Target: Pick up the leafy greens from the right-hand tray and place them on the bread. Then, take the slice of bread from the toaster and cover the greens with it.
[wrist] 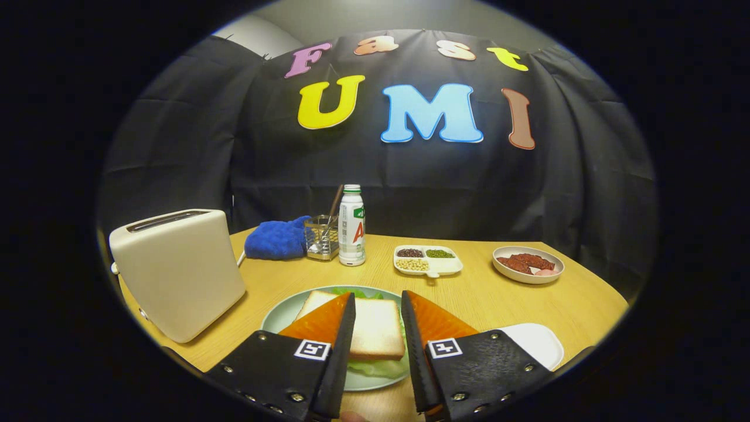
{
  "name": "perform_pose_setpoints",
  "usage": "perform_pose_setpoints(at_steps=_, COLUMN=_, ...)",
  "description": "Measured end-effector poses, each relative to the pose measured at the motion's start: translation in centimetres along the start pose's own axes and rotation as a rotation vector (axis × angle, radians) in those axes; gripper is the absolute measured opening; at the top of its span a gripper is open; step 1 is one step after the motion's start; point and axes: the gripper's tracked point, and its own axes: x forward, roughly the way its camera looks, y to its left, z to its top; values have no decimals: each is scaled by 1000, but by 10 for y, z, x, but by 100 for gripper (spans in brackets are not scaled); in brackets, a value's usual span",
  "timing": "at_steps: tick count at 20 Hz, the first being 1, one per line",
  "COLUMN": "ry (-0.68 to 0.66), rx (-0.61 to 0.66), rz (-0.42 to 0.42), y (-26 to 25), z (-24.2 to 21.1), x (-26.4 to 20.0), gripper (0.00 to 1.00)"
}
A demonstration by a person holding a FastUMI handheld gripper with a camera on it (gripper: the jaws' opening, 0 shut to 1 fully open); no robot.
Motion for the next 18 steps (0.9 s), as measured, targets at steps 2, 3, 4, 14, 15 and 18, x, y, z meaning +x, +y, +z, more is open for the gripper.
perform_pose_setpoints(at_steps=2, ry=-54, rx=30, rz=2, y=-12, z=12, x=-9, gripper=46)
perform_pose_setpoints(at_steps=3, ry=-70, rx=46, rz=1, y=-21, z=16, x=-14, gripper=46)
perform_pose_setpoints(at_steps=4, ry=-73, rx=54, rz=-7, y=-34, z=16, x=-19, gripper=46)
perform_pose_setpoints(at_steps=14, ry=-50, rx=141, rz=-84, y=-231, z=32, x=-69, gripper=46)
perform_pose_setpoints(at_steps=15, ry=-69, rx=127, rz=-88, y=-257, z=37, x=-74, gripper=46)
perform_pose_setpoints(at_steps=18, ry=-150, rx=28, rz=-128, y=-332, z=44, x=-91, gripper=46)
